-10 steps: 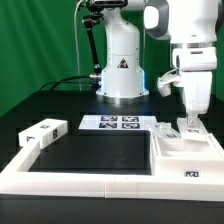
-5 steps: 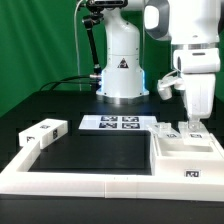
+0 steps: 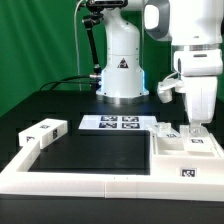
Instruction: Assemble cabinet
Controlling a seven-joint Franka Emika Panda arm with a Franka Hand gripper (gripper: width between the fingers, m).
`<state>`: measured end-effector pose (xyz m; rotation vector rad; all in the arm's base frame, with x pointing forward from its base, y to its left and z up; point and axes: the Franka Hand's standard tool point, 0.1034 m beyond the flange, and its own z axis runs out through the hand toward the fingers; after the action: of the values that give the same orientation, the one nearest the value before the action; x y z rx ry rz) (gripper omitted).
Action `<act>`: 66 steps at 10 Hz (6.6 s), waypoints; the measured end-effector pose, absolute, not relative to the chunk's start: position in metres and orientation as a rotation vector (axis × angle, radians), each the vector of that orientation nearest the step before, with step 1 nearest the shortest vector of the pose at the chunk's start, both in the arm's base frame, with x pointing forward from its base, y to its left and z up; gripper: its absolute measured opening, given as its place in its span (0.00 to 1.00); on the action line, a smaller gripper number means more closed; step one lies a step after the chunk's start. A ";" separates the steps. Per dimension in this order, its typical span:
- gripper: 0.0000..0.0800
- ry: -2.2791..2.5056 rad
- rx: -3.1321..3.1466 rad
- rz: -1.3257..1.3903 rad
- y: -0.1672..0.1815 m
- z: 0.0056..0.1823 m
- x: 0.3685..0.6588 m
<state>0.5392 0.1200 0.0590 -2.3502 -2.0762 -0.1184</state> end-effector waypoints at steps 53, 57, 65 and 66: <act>0.66 -2.432 -1.894 -0.105 0.090 0.011 0.385; 0.08 -2.428 -1.902 -0.105 0.090 0.012 0.386; 0.08 -2.189 -2.181 0.031 0.061 0.043 0.396; 0.08 -2.163 -2.197 0.057 0.054 0.046 0.398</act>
Offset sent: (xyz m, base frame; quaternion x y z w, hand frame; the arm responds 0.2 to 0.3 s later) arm 0.0392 -0.0005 -0.0075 0.0193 0.0046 -0.0216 0.9996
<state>0.3980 0.0544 0.0461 -2.1971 -2.1626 0.0570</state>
